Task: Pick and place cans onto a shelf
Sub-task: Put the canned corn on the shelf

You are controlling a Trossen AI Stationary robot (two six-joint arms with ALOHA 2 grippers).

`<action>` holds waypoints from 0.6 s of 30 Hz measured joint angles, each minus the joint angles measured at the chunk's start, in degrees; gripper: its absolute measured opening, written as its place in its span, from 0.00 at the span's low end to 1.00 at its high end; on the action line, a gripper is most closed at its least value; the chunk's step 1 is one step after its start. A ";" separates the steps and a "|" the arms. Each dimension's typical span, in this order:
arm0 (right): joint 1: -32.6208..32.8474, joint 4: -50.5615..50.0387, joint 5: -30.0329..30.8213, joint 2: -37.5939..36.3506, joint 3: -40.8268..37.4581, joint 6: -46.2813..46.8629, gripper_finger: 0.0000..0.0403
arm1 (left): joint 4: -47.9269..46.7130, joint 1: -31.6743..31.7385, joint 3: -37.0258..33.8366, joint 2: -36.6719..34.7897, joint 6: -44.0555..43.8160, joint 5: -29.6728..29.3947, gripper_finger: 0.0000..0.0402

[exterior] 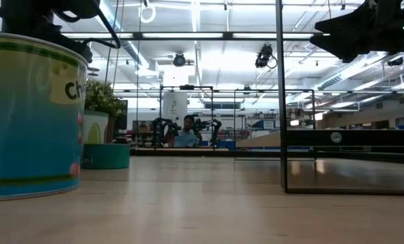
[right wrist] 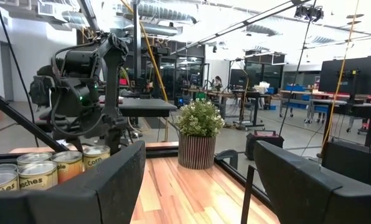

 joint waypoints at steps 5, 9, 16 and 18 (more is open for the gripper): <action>0.00 0.00 0.00 0.00 0.00 0.00 0.76 | 0.41 -0.01 0.00 0.00 1.22 -2.77 0.72; 0.00 -0.01 0.00 0.00 0.00 0.00 0.76 | 0.48 -0.01 0.00 0.00 1.87 -3.07 0.71; 0.00 0.02 0.00 0.00 0.00 0.00 0.76 | 0.54 0.68 0.00 0.00 -1.61 -3.28 0.72; 0.00 0.16 0.00 0.00 0.00 0.00 0.76 | 0.66 1.87 0.00 0.00 -2.73 -3.13 0.74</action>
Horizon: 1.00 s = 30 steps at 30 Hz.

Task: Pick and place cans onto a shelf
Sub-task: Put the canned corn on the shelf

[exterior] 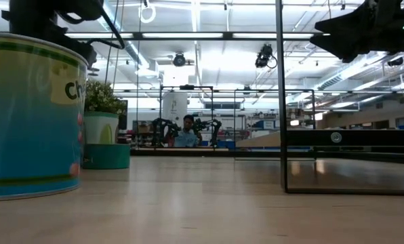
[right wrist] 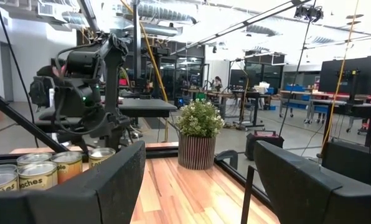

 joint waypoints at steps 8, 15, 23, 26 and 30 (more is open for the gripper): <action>0.00 0.09 -0.80 0.00 0.00 0.37 0.76 | 3.67 5.33 0.00 -0.02 0.73 3.69 0.85; 0.00 0.06 -0.85 0.00 0.00 0.39 0.76 | 9.74 9.12 0.02 -0.02 0.03 4.79 0.89; 0.00 0.08 -0.85 0.00 0.00 0.37 0.76 | 9.43 12.56 0.02 -0.02 -3.90 5.20 0.89; 0.00 0.08 -0.85 0.00 0.00 0.38 0.76 | 9.24 13.73 0.02 -0.02 -4.34 5.43 0.86; 0.00 0.07 -0.85 0.00 0.00 0.38 0.76 | 8.26 14.80 0.09 -0.02 -3.37 5.77 0.79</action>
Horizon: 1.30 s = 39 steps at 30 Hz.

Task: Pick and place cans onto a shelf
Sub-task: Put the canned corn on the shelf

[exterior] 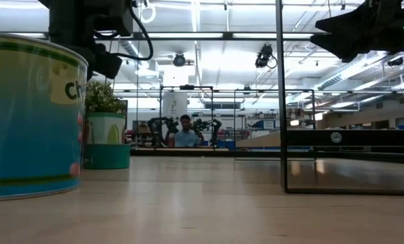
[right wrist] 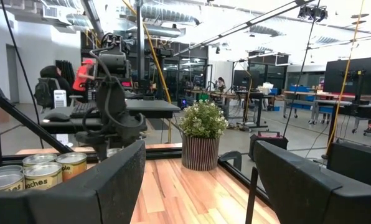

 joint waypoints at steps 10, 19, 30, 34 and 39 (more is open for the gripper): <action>0.00 0.03 0.02 0.00 0.00 0.01 0.76 | -8.32 5.41 5.66 0.00 9.41 -1.41 0.83; 0.00 0.34 0.02 0.00 0.00 -0.01 0.76 | -9.40 13.51 20.07 2.61 21.37 -14.32 0.80; -0.07 -0.86 1.48 0.30 0.22 -0.01 0.76 | -5.26 14.20 45.03 26.63 33.29 -5.65 0.80; -0.07 -10.41 4.51 0.31 4.51 1.06 0.76 | -5.29 13.96 55.61 35.26 34.51 -2.13 0.80; -0.29 -25.70 6.70 1.34 9.43 5.54 0.76 | -5.14 13.89 68.22 44.45 34.98 -0.13 0.80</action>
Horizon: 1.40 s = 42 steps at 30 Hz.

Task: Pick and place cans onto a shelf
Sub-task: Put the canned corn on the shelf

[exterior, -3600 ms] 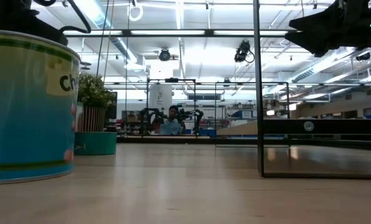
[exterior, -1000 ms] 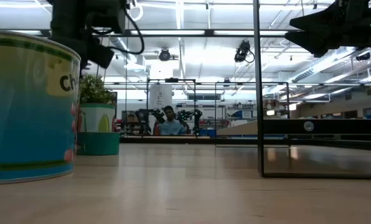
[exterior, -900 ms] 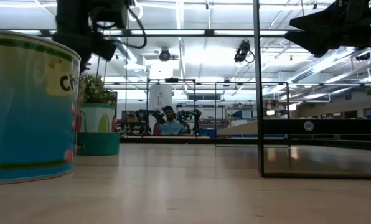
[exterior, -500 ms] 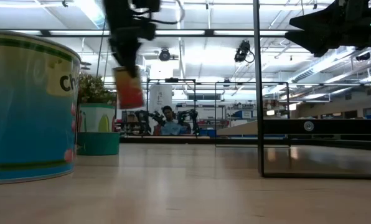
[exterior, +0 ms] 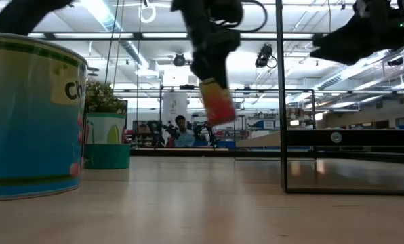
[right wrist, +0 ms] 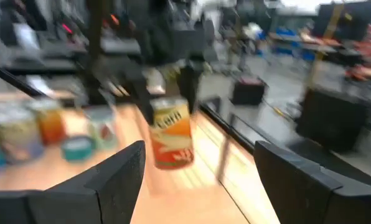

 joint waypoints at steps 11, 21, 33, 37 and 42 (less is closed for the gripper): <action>-1.49 -2.54 1.78 7.62 -2.32 -1.80 0.78 | -2.03 -1.29 16.45 12.27 1.97 2.97 0.80; -7.14 15.80 -6.28 23.71 -2.43 -2.82 0.96 | 0.60 -2.50 16.28 12.27 2.08 2.70 0.80; -12.86 21.91 -17.87 42.25 3.76 -3.39 0.99 | 1.74 -3.08 16.25 12.21 1.91 2.72 0.80; -13.65 21.88 -19.29 46.12 6.37 -4.48 0.99 | 1.77 -3.13 16.23 12.18 1.91 2.72 0.80; -15.43 21.84 -20.05 50.95 9.17 -6.01 0.99 | 2.24 -3.54 16.23 12.18 1.90 2.74 0.80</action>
